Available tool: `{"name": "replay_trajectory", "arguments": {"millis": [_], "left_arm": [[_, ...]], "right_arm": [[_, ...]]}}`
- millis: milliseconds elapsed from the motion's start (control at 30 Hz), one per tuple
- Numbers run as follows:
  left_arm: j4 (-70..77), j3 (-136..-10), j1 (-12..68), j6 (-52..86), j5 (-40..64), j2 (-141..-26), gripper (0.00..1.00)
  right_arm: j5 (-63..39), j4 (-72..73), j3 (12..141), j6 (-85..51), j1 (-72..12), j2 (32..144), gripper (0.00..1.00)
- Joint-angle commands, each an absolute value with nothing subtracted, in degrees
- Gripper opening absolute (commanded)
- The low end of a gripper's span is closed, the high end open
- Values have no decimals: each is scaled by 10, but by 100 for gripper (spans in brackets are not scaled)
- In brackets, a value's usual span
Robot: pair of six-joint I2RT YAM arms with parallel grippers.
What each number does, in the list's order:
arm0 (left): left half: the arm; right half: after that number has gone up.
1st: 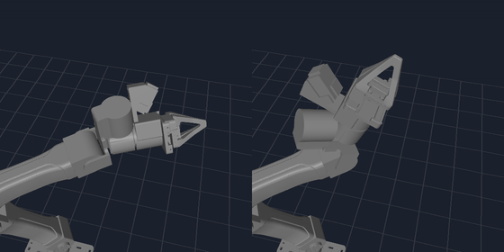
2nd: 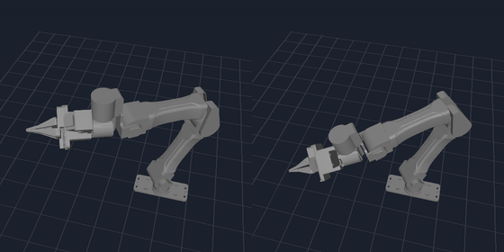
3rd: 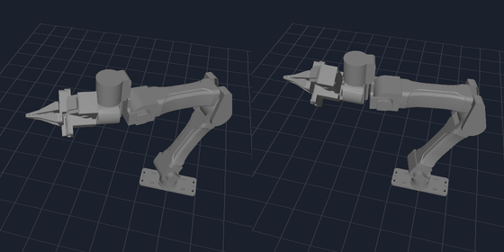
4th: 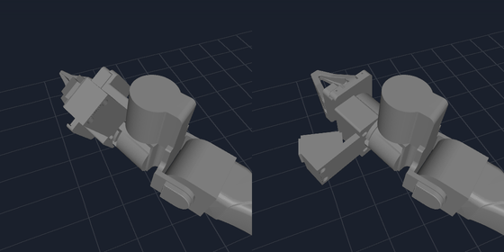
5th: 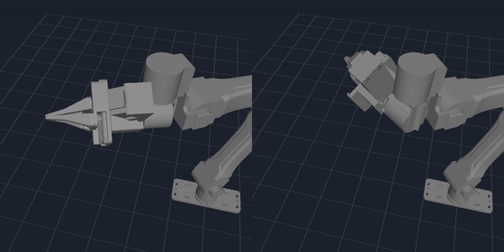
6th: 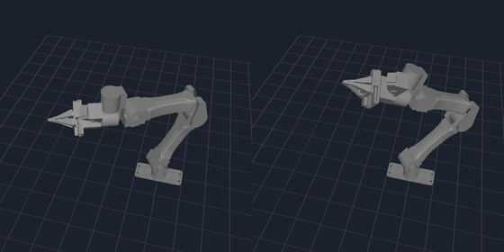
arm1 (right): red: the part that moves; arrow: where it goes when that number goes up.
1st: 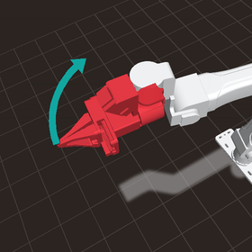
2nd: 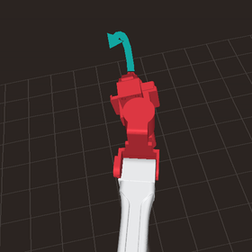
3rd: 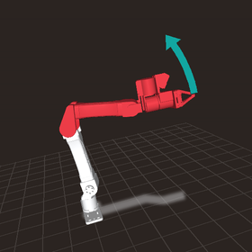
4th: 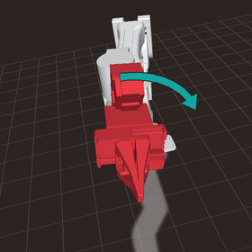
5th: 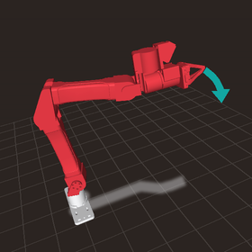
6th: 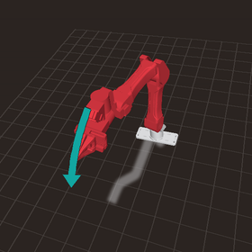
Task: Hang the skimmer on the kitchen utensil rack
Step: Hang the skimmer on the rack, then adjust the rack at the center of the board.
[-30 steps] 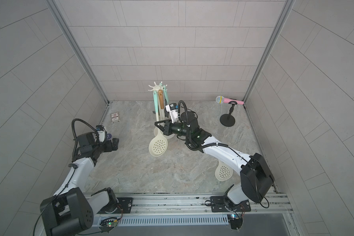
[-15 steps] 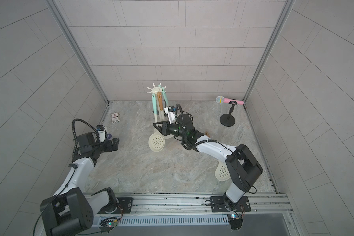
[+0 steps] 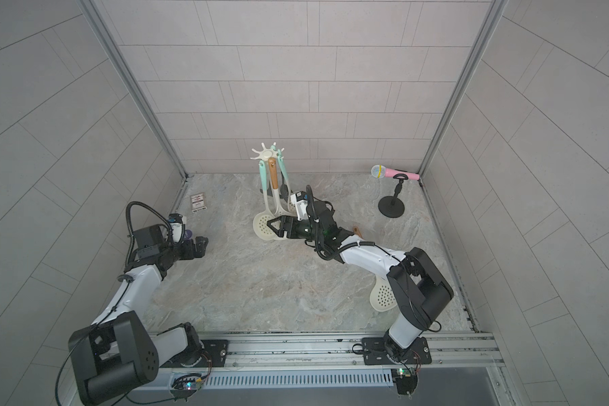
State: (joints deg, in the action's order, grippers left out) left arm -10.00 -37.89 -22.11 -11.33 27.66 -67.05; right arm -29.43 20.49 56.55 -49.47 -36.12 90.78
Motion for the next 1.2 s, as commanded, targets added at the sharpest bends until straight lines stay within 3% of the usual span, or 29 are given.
{"name": "replay_trajectory", "arguments": {"millis": [0, 267, 400, 733, 1167], "left_arm": [[-131, -461, -224, -110, 340, -689, 100], [-234, -709, -217, -18, 584, -832, 100], [-213, -771, -181, 27, 639, -879, 100], [-153, -775, -53, -10, 611, -869, 100], [-149, -833, 31, -20, 501, -931, 98]], "right_arm": [[-281, 163, 540, -481, -350, 837, 100], [-260, 4, 464, -403, -314, 704, 100], [-268, -3, 422, -406, -295, 655, 100], [-269, -7, 389, -410, -273, 610, 100], [-241, -21, 362, -409, -267, 572, 100]]}}
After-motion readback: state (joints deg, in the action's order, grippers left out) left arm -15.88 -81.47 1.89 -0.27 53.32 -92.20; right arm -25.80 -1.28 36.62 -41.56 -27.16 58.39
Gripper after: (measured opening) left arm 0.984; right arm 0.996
